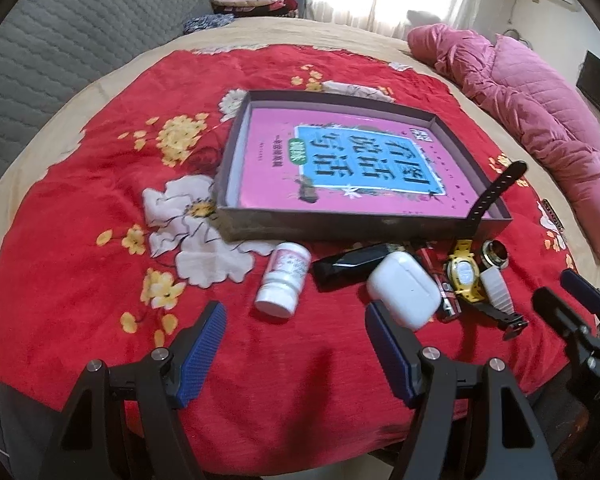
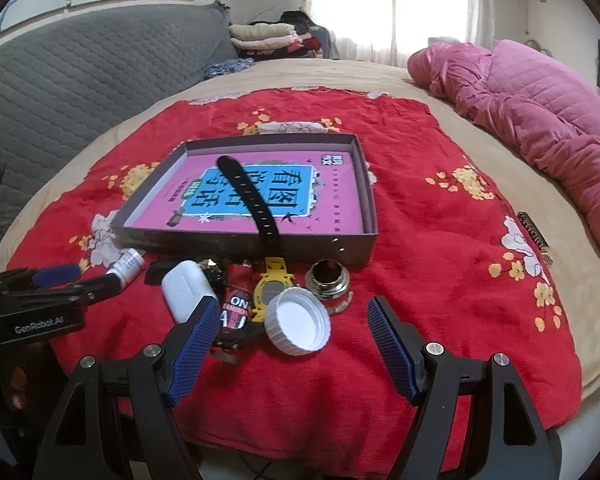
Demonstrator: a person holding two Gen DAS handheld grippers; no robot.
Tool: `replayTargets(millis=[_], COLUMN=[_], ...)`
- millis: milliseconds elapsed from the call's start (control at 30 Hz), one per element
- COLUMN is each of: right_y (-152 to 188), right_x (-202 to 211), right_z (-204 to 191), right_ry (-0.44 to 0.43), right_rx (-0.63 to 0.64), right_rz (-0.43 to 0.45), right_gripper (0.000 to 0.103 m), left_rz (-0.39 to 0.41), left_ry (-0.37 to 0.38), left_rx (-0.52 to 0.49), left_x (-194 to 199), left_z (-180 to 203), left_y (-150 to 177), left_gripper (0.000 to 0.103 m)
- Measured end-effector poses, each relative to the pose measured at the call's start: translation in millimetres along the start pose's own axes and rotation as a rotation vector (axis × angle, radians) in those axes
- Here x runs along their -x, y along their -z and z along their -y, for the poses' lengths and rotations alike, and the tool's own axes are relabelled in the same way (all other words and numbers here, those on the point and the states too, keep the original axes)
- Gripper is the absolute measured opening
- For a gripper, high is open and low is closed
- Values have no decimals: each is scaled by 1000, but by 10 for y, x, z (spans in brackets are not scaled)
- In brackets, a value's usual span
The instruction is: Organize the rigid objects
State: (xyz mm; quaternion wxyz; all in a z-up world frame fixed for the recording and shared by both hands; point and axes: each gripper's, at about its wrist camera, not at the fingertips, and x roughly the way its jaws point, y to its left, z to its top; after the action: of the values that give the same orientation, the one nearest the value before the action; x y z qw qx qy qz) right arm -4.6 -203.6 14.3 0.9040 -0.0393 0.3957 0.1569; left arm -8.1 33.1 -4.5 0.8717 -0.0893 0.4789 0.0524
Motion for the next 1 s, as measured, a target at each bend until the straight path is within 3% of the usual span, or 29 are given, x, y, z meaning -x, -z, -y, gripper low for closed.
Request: replayTargets(millis=[267,500,733,1000], right_y=[-8,22,84,141], right_x=[11,-81,-212,-322], right_z=[213,341,369,81], right_ry=[40,114,74,59], right_rx=[-56,-18,-28,96], right_rz=[4,-44,-106,-160], right_gripper=[77,77,77,78], left_rz=[-20,-50,-38,-51], left_ry=[-31,-25,-21,-4], left_rx=[38,32,10,1], left_x=[-58,-183,-233,-318], left_z=[-193,-232,-205,-190], left_y=[-1,6,-37,-55], left_gripper=[71,71,71,70])
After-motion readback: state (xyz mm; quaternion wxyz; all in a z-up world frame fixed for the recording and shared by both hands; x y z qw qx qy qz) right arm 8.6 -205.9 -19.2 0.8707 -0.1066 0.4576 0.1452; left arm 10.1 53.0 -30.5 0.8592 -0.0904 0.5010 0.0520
